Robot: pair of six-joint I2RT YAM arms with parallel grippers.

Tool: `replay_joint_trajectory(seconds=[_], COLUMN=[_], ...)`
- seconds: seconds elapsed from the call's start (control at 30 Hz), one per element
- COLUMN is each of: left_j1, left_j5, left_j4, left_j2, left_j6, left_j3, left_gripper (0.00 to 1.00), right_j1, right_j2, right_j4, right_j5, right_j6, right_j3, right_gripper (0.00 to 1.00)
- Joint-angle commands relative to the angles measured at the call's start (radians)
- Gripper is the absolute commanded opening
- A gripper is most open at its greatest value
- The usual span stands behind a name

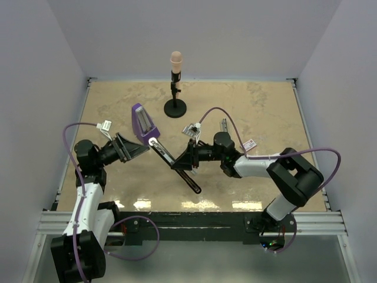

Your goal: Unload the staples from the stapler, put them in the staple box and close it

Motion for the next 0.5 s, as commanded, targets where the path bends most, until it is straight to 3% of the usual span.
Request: replay_joint_trajectory(seconds=[0.0,0.07,0.2,0.37,0.47], left_j1=[0.006,0.006,0.006,0.006,0.006], left_j5=[-0.033,-0.065,-0.142,-0.179,-0.219], left_j4=[-0.081,-0.176,-0.245,-0.233,-0.282], left_j2=[0.012,0.021,0.03,0.063,0.06], left_j6=[0.104,0.184,0.29,0.306,0.335], left_j3=[0.104,0.129,0.134,0.097,0.113], left_gripper=[0.86,0.87,0.88,1.0,1.0], right_j1=[-0.021,-0.031,-0.029,-0.028,-0.005], right_j2=[-0.105,-0.137,-0.219,-0.25,-0.262], right_j4=[-0.158,-0.305,-0.65,-0.838,-0.949], right_j5=[0.094,0.158,0.446,0.695,0.871], right_j6=[-0.124,-0.198,-0.378,-0.458,-0.508], right_j3=[0.015,0.049,0.114,0.169,0.198], right_gripper=[0.0,0.0,0.0,0.0,0.0])
